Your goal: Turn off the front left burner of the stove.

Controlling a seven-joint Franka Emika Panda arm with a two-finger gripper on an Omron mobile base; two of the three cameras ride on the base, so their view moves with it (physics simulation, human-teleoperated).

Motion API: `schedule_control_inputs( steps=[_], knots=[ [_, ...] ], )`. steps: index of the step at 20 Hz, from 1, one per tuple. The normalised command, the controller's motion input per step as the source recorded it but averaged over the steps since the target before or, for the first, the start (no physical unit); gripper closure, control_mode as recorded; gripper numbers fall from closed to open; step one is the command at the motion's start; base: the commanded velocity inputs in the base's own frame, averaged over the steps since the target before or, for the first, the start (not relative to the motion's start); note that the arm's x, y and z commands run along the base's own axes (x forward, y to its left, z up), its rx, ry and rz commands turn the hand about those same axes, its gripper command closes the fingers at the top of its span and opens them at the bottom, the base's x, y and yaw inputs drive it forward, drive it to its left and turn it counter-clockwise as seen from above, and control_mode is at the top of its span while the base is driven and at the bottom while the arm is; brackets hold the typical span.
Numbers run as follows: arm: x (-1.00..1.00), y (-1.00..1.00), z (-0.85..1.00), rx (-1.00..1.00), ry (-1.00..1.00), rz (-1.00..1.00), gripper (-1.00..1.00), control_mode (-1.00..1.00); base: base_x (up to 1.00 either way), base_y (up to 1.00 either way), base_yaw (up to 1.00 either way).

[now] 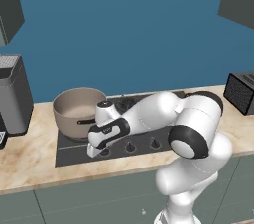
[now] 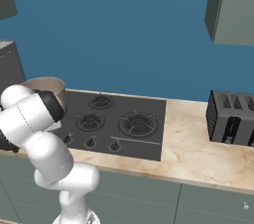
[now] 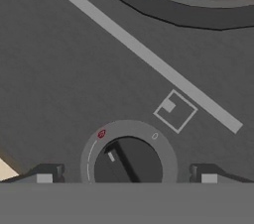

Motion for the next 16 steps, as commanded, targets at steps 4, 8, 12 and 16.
schedule_control_inputs(
  steps=[4, 8, 12, 16],
  knots=[
    [0.0, 0.0, 0.0, -0.01, -0.02, 0.0, 1.0, -1.0, 0.0, 0.0, 0.0],
    [0.0, 0.0, 0.0, -0.02, -0.01, 0.0, 1.0, -1.0, 0.0, 0.0, 0.0],
    [0.0, 0.0, -0.01, 0.0, 0.0, 0.0, 1.0, -1.0, 0.0, 0.0, 0.0],
    [0.0, 0.0, -0.06, 0.0, 0.0, -0.01, 1.0, -1.0, 0.0, 0.0, 0.0]
  ],
)
